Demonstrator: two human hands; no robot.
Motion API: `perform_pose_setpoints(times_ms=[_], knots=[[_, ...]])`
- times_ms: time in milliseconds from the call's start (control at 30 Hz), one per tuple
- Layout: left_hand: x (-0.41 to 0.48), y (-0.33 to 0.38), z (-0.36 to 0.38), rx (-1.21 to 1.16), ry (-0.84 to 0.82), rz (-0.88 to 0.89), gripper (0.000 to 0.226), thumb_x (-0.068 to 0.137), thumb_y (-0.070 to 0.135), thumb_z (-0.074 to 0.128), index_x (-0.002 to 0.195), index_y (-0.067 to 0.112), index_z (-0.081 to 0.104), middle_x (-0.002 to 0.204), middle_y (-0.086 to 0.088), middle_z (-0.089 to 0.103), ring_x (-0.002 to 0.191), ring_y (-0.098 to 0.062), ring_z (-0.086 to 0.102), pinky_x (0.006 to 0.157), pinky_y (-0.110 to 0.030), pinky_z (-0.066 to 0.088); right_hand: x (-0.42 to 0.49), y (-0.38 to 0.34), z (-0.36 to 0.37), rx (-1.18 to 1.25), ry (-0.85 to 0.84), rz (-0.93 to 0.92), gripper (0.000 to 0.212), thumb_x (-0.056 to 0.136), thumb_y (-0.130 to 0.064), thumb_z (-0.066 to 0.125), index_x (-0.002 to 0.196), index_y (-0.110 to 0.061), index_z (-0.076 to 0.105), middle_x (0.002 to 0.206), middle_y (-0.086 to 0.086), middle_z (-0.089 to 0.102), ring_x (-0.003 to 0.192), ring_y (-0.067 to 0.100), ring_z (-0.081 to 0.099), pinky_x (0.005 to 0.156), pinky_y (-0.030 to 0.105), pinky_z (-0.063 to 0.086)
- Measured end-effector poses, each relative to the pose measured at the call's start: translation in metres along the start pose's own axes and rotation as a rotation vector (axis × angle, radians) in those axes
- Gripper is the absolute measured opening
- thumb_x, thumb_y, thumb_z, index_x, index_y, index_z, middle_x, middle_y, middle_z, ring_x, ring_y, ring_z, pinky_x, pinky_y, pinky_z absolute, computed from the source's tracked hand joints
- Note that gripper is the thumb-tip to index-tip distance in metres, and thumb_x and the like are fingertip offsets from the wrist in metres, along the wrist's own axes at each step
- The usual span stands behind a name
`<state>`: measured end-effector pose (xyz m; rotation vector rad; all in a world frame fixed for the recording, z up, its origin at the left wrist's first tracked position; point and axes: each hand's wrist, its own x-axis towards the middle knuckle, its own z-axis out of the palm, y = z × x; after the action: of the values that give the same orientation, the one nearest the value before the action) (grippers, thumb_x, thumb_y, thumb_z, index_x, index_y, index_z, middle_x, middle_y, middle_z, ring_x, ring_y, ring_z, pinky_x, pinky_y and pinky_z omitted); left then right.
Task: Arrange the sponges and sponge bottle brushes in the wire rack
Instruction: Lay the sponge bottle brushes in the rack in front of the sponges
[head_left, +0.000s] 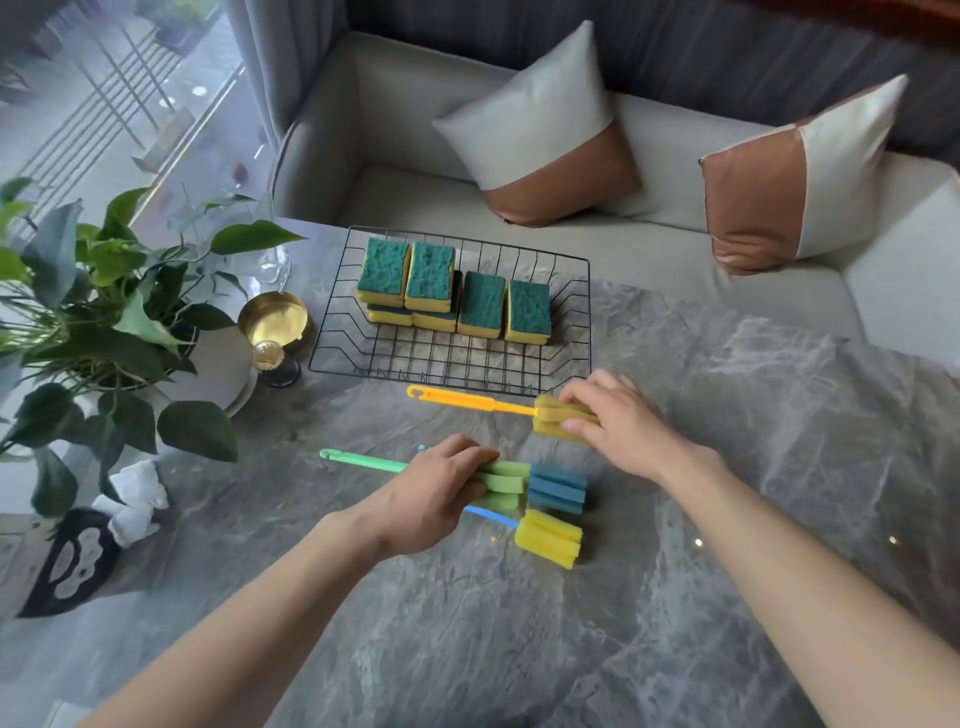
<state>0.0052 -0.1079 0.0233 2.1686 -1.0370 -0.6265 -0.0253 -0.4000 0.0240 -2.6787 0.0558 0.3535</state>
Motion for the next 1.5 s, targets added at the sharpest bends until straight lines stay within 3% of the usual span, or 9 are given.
perform_pose_setpoints(times_ms=[167,467,600,667,767,900,1033,1267,1500], knots=[[0.027,0.002,-0.028,0.003,0.057,0.048,0.039,0.096,0.009,0.055,0.135,0.004,0.054,0.123,-0.011,0.055,0.110,-0.028,0.058,0.098,-0.041,0.048,0.034,-0.009,-0.026,0.069,0.073,-0.001,0.022,0.092,-0.039,0.062,0.111,-0.038,0.051,0.099,-0.005,0.043,0.089,0.019,0.052,0.073,0.034,0.038],[0.089,-0.004,-0.066,0.059,0.092,0.066,0.047,0.093,0.004,0.056,0.140,0.006,0.051,0.130,-0.010,0.054,0.118,-0.027,0.055,0.102,-0.038,0.045,0.107,-0.004,-0.022,0.009,-0.006,0.075,0.021,0.095,-0.023,0.060,0.113,-0.018,0.052,0.114,0.004,0.048,0.104,0.025,0.053,0.088,0.036,0.040],[0.111,-0.013,-0.066,0.053,0.077,0.025,0.045,0.092,0.004,0.059,0.136,0.006,0.052,0.129,-0.009,0.056,0.118,-0.026,0.055,0.100,-0.031,0.043,0.124,0.007,-0.015,-0.151,-0.046,0.013,0.018,0.093,-0.030,0.061,0.109,-0.027,0.053,0.108,-0.005,0.049,0.111,0.022,0.052,0.090,0.039,0.030],[0.121,-0.019,-0.064,0.053,0.071,0.003,0.043,0.092,0.005,0.059,0.135,0.005,0.053,0.129,-0.010,0.058,0.119,-0.026,0.055,0.100,-0.026,0.040,0.128,0.013,-0.013,-0.141,-0.107,0.001,0.016,0.093,-0.030,0.061,0.107,-0.029,0.053,0.111,-0.005,0.051,0.112,0.022,0.050,0.091,0.042,0.034],[0.133,-0.027,-0.058,0.056,0.052,-0.038,0.042,0.093,0.008,0.057,0.135,0.005,0.054,0.129,-0.010,0.057,0.119,-0.025,0.054,0.099,-0.026,0.041,0.133,0.019,-0.009,-0.103,-0.134,-0.029,0.015,0.092,-0.029,0.060,0.105,-0.029,0.052,0.112,-0.003,0.051,0.107,0.023,0.050,0.086,0.042,0.044],[0.147,-0.038,-0.051,0.058,0.028,-0.095,0.041,0.094,0.011,0.056,0.135,0.009,0.054,0.124,-0.008,0.055,0.114,-0.027,0.056,0.098,-0.032,0.045,0.140,0.024,-0.005,0.005,-0.110,-0.008,0.012,0.091,-0.030,0.062,0.099,-0.031,0.053,0.106,-0.006,0.051,0.098,0.021,0.053,0.078,0.040,0.044],[0.160,-0.042,-0.041,0.077,0.010,-0.142,0.040,0.094,0.013,0.056,0.134,0.011,0.055,0.119,-0.005,0.050,0.108,-0.028,0.058,0.099,-0.040,0.048,0.145,0.029,-0.005,0.127,-0.076,0.021,0.014,0.087,-0.025,0.070,0.096,-0.027,0.060,0.100,-0.006,0.054,0.090,0.018,0.056,0.084,0.043,0.049],[0.176,-0.049,-0.024,0.078,-0.052,-0.152,0.040,0.091,0.013,0.064,0.130,0.016,0.061,0.115,-0.003,0.044,0.105,-0.024,0.054,0.095,-0.025,0.041,0.151,0.035,-0.002,0.170,-0.092,0.026,0.018,0.081,-0.028,0.079,0.094,-0.024,0.067,0.096,-0.005,0.059,0.089,0.016,0.058,0.082,0.036,0.050],[0.178,-0.056,-0.016,0.039,-0.037,-0.169,0.039,0.091,0.016,0.066,0.130,0.019,0.061,0.110,-0.001,0.042,0.091,-0.017,0.048,0.086,-0.022,0.037,0.150,0.033,0.002,0.199,-0.043,0.038,0.021,0.080,-0.025,0.080,0.091,-0.018,0.064,0.093,-0.004,0.057,0.082,0.015,0.054,0.072,0.032,0.045]])
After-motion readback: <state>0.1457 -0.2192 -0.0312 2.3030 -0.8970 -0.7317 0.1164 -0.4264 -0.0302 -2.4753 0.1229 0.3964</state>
